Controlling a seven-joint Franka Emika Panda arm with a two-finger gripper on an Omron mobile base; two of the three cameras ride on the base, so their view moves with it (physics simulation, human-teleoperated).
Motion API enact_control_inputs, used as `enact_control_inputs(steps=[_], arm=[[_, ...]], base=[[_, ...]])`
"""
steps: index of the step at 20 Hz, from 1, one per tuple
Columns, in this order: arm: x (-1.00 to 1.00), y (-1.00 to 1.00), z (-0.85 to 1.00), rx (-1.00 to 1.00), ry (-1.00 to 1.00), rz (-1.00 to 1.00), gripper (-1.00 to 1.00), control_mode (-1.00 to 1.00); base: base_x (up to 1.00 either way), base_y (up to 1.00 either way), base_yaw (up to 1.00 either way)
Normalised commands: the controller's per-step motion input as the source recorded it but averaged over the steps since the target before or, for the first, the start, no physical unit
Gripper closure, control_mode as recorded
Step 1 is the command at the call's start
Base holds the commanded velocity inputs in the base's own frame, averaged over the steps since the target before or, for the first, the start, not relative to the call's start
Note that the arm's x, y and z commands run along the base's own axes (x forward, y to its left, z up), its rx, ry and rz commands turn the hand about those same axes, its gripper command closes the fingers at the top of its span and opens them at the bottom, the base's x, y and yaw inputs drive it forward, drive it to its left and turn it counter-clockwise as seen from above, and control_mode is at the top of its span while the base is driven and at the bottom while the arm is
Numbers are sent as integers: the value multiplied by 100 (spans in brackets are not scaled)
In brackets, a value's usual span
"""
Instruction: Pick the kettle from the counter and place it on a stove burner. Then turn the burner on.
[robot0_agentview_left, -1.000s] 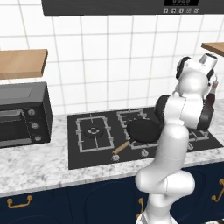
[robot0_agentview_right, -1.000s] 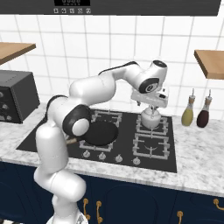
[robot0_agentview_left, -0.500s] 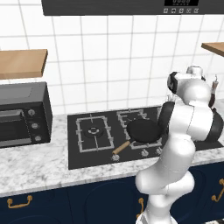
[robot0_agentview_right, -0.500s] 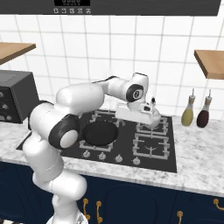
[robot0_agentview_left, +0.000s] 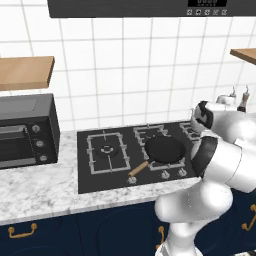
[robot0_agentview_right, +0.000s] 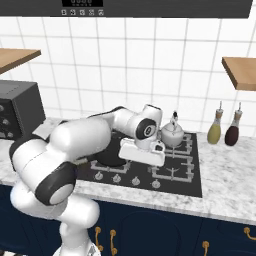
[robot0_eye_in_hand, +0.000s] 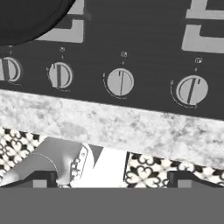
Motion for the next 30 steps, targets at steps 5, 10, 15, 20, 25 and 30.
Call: enact_control_inputs(steps=[5, 10, 15, 20, 25, 30], arm=[[-48, 31, -15, -3, 0, 15, -100, -100], [0, 3, -32, 2, -13, 14, -100, -100], [13, 0, -21, 2, -5, 15, -100, -100], [43, 0, 0, 0, 1, 0, -100, -100], [61, -4, -8, 0, 0, -15, -100, -100], [17, -5, -26, 0, -3, -16, -100, -100]], base=[[0, 0, 0], [0, 0, 0], [0, 0, 0], [0, 0, 0], [0, 0, 0], [0, 0, 0]])
